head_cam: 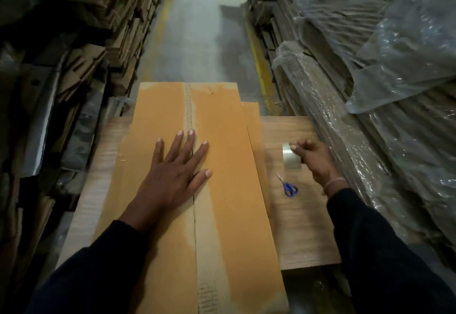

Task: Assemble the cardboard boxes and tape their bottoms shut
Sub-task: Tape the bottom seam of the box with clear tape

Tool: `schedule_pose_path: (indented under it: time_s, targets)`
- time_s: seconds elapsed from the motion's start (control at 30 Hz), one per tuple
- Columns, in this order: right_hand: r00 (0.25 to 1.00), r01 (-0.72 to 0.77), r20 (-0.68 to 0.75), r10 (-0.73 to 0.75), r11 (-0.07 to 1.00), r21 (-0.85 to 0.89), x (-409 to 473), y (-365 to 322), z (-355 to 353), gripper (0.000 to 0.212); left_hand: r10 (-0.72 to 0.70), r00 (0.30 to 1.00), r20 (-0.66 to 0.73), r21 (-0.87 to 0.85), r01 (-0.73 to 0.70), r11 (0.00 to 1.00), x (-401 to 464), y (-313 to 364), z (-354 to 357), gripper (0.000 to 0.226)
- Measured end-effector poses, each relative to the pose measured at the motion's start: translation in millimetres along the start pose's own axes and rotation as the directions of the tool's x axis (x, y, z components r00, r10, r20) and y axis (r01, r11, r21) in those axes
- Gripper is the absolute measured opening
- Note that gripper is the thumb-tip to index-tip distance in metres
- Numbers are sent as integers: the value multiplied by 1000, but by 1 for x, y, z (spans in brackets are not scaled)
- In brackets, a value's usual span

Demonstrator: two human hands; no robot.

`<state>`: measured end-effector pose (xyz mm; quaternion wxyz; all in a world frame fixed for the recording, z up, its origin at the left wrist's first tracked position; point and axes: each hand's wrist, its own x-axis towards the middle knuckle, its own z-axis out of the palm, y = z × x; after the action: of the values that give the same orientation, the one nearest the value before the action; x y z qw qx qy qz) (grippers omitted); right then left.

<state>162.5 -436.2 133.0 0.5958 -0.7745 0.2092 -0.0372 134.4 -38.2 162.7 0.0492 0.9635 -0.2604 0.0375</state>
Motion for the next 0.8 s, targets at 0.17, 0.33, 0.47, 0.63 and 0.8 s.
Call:
schedule_pose_path:
  time_s: [0.17,0.33,0.47,0.63,0.8]
  targets:
    - [971,16,217,-104,927,374,-82,-128,17,16,5,1000,7,-171,-4,985,8,-2,-10,83]
    - [937,-93,347,-50,918,385,-131,-169,81,11,-199,975,-103,-859,14,512,16,-1,-51,50]
    - [930,-95,365,-43,931,353,-146,-171,125,8,-234,956,-175,-938,-90,335,19,0,-87,18]
    - [943,-70,327,-60,926,372,-153,-176,152,3,-216,976,-3,-970,49,236,18,-15,-89,27]
    - [953,-49,295,-71,924,378,-161,-178,165,4,-203,979,7,-986,41,162,22,-25,-91,8]
